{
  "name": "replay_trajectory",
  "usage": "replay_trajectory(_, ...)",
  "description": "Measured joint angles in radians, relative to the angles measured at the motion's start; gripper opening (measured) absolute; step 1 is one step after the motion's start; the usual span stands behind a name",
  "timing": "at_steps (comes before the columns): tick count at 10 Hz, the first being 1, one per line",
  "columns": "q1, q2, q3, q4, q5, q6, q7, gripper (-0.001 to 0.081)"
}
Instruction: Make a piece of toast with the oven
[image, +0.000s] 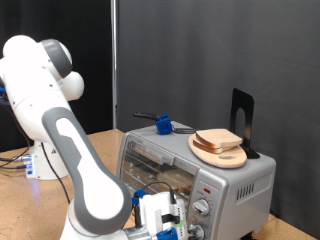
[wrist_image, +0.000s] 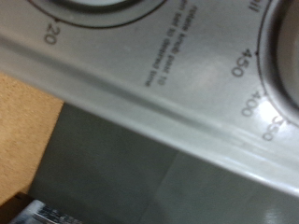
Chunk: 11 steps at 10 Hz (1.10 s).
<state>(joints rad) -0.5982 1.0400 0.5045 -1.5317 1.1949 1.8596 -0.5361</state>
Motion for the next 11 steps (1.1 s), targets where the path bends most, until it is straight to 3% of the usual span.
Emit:
replay_trajectory(6,-0.008,0.096,0.009,0.091,0.001,-0.131,-0.171,0.0094)
replay_trajectory(11,-0.009,0.1,0.009,0.091,0.013,-0.132,-0.169,0.0095)
